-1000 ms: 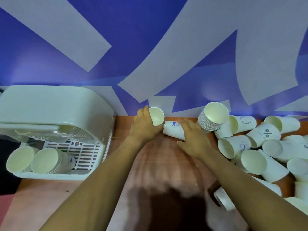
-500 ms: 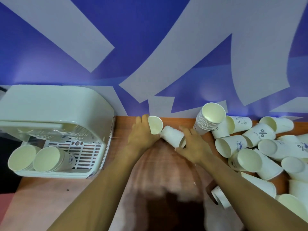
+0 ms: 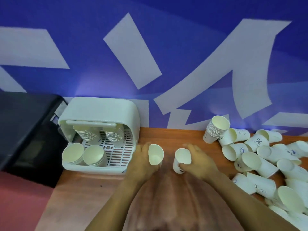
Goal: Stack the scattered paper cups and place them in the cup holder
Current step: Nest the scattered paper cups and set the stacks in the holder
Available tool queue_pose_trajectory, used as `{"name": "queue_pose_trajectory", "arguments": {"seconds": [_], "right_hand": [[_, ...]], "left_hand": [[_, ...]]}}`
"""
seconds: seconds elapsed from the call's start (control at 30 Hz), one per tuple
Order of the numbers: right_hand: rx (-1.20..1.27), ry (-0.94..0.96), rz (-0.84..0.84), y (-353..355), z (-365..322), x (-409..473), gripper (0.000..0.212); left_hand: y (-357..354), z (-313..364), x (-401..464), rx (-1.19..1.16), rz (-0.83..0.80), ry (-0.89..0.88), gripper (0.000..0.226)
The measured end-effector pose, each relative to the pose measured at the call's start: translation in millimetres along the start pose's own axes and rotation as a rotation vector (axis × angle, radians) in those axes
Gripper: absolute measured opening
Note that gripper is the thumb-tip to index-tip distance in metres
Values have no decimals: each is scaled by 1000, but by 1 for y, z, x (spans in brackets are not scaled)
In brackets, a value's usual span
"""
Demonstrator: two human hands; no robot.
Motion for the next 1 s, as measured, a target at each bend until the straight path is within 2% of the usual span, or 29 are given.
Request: {"name": "queue_pose_trajectory", "arguments": {"seconds": [0.5,0.63,1.0], "right_hand": [[-57,101,25,-78,-136,-55,63],[-37,127,34,-99,-162,-57,59],[-25,151,89,-142,-219,-45,68]], "left_hand": [[108,-115,-68,13,47,-9,81],[122,-144,-81,36,30,22,89],[164,-207,-68,100,87,29,70]]}}
Point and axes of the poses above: each hand's wrist, its own x-axis towards the middle knuckle, its own y-axis out of the back of the hand, z = x × y, the point moved 2 cm from there along x, towards the middle knuckle, and after that the axes turned 14 degrees about x, right-handed, at the moved point
